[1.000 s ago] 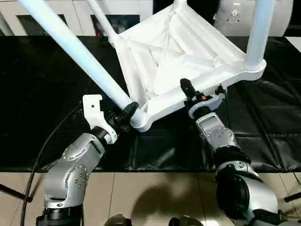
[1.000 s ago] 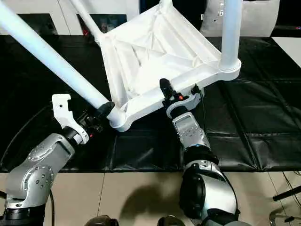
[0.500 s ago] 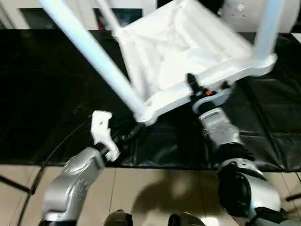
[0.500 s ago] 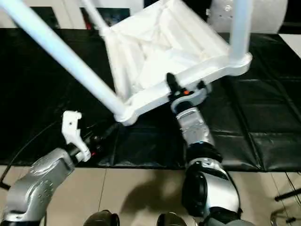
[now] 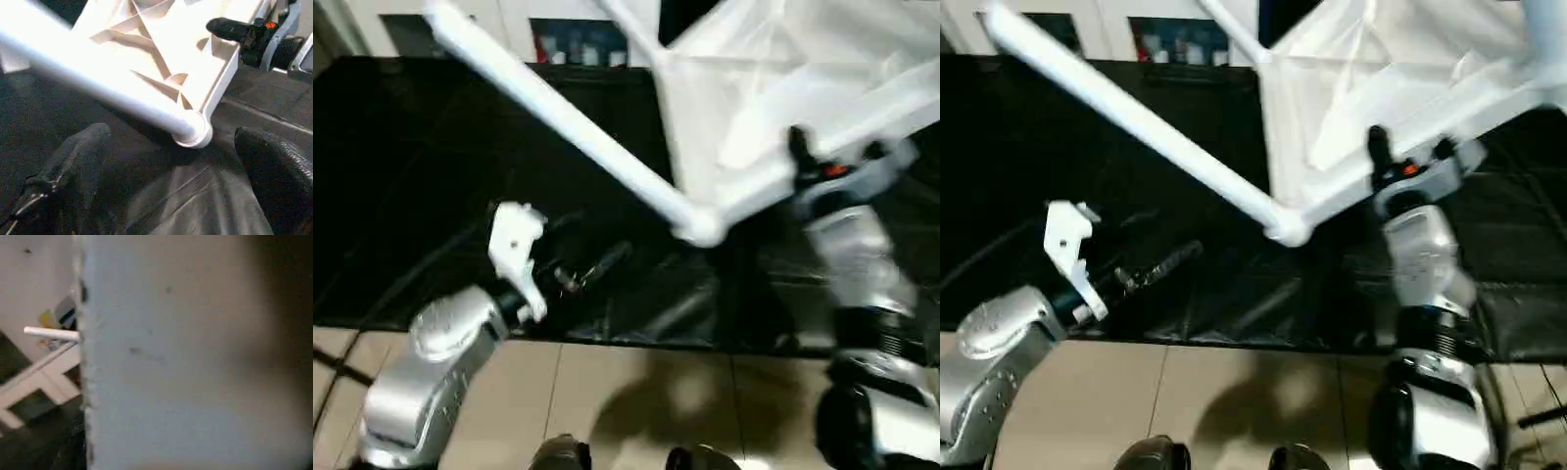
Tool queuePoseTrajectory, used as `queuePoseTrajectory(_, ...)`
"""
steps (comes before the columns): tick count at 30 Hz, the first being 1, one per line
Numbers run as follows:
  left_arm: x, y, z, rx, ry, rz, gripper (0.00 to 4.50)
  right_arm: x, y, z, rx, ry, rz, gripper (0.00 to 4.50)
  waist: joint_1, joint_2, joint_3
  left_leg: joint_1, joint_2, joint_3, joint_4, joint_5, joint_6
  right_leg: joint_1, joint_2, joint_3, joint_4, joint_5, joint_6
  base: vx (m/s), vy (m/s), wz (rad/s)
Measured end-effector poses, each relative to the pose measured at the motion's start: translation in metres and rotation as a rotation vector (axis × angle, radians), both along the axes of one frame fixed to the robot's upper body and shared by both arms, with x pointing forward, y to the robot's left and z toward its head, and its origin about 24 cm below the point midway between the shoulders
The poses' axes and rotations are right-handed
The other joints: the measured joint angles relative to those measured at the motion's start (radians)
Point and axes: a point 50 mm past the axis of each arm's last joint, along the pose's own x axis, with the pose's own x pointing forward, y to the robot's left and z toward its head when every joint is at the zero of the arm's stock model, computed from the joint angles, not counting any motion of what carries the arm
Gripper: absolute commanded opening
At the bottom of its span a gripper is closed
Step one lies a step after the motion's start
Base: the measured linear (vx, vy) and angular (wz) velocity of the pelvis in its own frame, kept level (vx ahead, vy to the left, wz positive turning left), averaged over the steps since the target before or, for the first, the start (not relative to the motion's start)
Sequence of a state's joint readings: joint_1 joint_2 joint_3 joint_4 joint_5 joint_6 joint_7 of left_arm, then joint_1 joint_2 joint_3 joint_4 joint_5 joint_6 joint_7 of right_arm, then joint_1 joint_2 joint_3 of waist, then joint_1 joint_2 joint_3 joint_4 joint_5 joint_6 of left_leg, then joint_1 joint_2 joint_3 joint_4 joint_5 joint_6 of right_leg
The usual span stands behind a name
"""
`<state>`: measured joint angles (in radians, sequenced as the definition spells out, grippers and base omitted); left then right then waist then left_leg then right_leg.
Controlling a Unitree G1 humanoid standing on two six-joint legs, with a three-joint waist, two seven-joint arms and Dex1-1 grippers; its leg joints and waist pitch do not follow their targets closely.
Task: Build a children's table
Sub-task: Flip table
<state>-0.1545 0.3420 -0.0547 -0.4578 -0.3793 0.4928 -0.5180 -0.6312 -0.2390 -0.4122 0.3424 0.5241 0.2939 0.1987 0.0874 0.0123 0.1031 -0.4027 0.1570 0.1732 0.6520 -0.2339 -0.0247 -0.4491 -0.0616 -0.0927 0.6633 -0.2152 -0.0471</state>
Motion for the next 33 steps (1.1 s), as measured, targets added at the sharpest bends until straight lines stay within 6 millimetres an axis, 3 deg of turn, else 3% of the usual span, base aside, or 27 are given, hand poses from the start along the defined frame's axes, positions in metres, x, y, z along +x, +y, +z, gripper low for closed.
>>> queuePoseTrajectory(5,0.011,-0.001,0.033,0.028,-0.135,0.026,4.5,-0.012,-0.005,0.02,-0.217,0.01,-0.055,1.96,-0.008,-0.008,0.004,0.004,0.001,-0.001,-0.008,0.01,-0.005,0.001,0.002,0.0,-0.002,0.006,-0.001,0.0,0.0,0.0)
queuePoseTrajectory(8,0.014,-0.001,0.046,0.065,-0.188,0.031,4.5,-0.013,0.0,0.025,-0.298,0.041,-0.07,1.96,-0.021,-0.009,0.005,0.006,0.001,-0.001,-0.013,0.014,-0.009,0.007,0.004,-0.001,-0.007,0.011,-0.001,0.0,0.0,0.0)
queuePoseTrajectory(10,0.016,-0.001,0.049,0.097,-0.208,0.039,4.5,-0.013,0.003,0.025,-0.327,0.063,-0.075,1.96,-0.029,-0.011,0.006,0.018,0.002,-0.001,-0.021,0.017,-0.014,0.017,0.005,-0.002,-0.019,0.013,0.003,0.0,0.0,0.0)
queuePoseTrajectory(19,0.026,-0.002,0.053,0.306,-0.303,0.053,4.5,-0.01,0.026,0.031,-0.542,0.086,-0.109,1.95,-0.028,-0.017,0.008,0.016,0.002,-0.001,-0.021,0.02,-0.016,0.018,0.005,-0.002,-0.023,0.023,0.0,0.0,0.0,0.0)
queuePoseTrajectory(26,0.038,-0.017,0.061,0.374,-0.464,0.068,4.5,0.0,0.042,0.031,-0.542,0.108,-0.133,1.95,-0.029,-0.021,0.007,0.017,0.002,-0.001,-0.021,0.022,-0.02,0.018,0.005,-0.002,-0.023,0.027,0.0,0.0,0.0,0.0)
queuePoseTrajectory(29,0.047,-0.023,0.061,0.428,-0.556,0.104,4.5,0.002,0.044,0.03,-0.556,0.108,-0.128,2.65,-0.029,-0.021,0.007,0.017,0.002,-0.001,-0.021,0.024,-0.021,0.018,0.005,-0.002,-0.023,0.028,0.001,0.0,0.0,0.0)
queuePoseTrajectory(33,0.053,-0.025,0.055,0.492,-0.663,0.145,4.5,-0.001,0.042,0.018,-0.573,0.131,-0.103,2.9,-0.028,-0.024,0.005,0.017,0.002,-0.001,-0.021,0.024,-0.021,0.019,0.005,-0.002,-0.024,0.028,0.001,0.0,0.0,0.0)
